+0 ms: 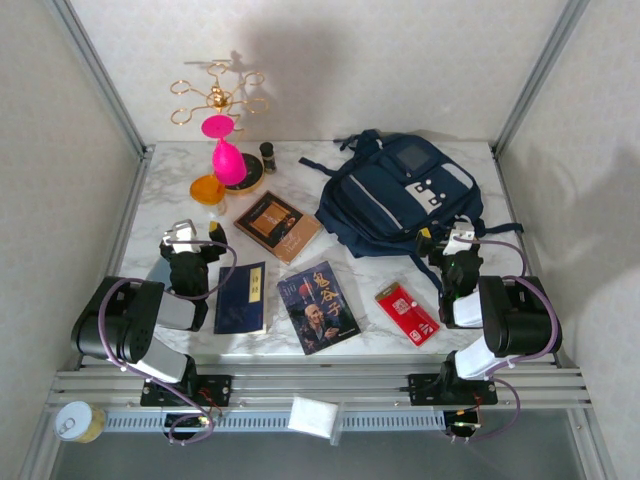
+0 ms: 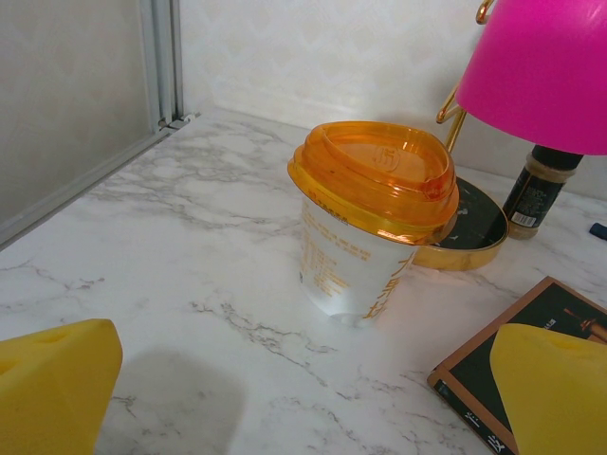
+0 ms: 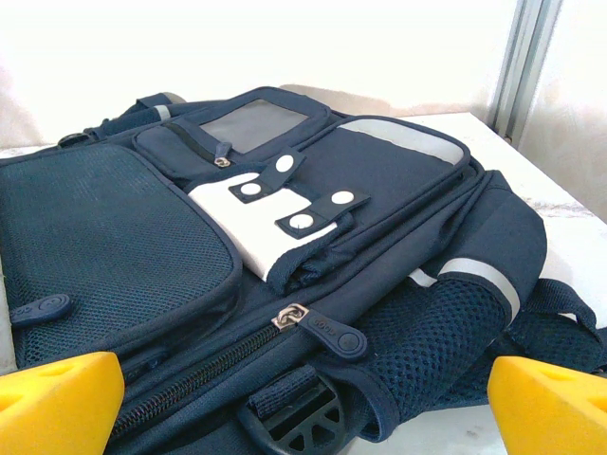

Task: Pack the student bag
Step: Rotate the student bag at the top-center of the table.

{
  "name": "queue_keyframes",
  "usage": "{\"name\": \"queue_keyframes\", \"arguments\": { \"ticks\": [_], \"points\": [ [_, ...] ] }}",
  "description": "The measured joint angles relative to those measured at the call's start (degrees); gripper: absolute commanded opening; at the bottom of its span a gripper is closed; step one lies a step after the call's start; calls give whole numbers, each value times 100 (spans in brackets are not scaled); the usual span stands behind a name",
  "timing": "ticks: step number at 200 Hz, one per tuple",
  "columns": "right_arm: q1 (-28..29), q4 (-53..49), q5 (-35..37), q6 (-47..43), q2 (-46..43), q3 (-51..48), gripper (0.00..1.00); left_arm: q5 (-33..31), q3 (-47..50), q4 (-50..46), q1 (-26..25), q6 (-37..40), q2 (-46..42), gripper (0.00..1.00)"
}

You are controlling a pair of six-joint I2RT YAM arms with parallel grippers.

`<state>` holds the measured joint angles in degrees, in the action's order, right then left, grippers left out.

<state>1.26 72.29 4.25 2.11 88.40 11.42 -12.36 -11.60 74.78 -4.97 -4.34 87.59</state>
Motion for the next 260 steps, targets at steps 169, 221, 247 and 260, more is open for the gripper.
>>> {"name": "queue_keyframes", "arguments": {
  "ticks": [169,221,247,260],
  "points": [
    [-24,-3029,476,994,-2131,1182,99,522,-260,-2149,22,-706,-2739,99],
    [-157,-5989,483,2916,-2376,2269,99,136,-1193,-4076,118,-2647,-3305,99],
    [-164,-7147,155,3250,-2293,2717,99,424,-1735,-5021,90,-3115,-3195,99],
    [-164,-7519,-103,3370,-2249,2881,99,612,-1851,-5333,-90,-3274,-3195,99]
  ]
}}
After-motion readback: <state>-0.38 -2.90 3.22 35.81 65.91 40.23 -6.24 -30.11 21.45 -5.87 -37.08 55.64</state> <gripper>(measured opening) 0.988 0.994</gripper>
